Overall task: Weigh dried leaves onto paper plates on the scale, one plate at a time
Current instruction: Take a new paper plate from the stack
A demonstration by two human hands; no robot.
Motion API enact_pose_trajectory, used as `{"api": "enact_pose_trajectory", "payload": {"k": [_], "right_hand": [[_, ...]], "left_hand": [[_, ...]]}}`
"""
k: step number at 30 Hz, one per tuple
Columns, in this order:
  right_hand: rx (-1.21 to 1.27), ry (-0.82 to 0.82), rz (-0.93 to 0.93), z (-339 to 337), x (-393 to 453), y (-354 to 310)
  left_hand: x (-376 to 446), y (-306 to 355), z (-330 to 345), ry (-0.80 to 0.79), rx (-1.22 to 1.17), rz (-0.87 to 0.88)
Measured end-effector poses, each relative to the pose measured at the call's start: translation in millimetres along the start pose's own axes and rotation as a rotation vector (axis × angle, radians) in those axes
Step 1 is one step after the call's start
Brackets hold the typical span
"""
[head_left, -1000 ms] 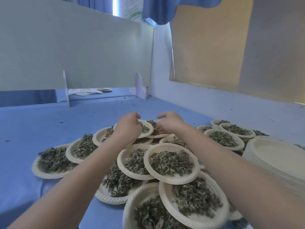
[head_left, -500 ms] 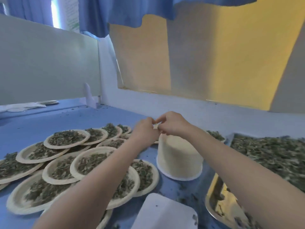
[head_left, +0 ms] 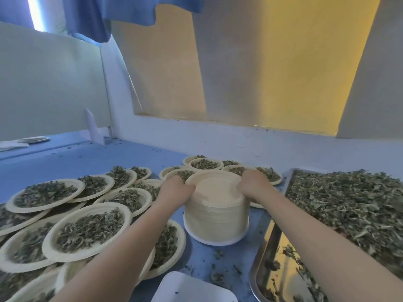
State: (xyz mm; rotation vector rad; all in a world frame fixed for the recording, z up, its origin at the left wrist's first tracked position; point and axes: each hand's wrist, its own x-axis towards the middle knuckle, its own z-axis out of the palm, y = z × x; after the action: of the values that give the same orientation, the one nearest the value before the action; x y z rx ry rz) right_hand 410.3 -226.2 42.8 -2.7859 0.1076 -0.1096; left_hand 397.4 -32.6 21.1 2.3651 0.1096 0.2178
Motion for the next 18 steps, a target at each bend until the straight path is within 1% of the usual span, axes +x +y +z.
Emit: {"api": "enact_pose_trajectory", "payload": {"k": [5, 11, 15, 18], "right_hand": [[0.038, 0.045, -0.035, -2, 0, 3], [0.086, 0.120, -0.069, -25, -8, -3], [0.184, 0.156, -0.111, -41, -27, -5], [0.224, 0.176, -0.187, -49, -52, -5]], "left_hand": [[-3, 6, 0, 0.065, 0.098, 0.111], [-14, 25, -22, 0.102, 0.116, 0.206], [-35, 36, -43, 0.136, 0.093, 0.226], [-62, 35, -60, 0.180, 0.053, 0.209]]}}
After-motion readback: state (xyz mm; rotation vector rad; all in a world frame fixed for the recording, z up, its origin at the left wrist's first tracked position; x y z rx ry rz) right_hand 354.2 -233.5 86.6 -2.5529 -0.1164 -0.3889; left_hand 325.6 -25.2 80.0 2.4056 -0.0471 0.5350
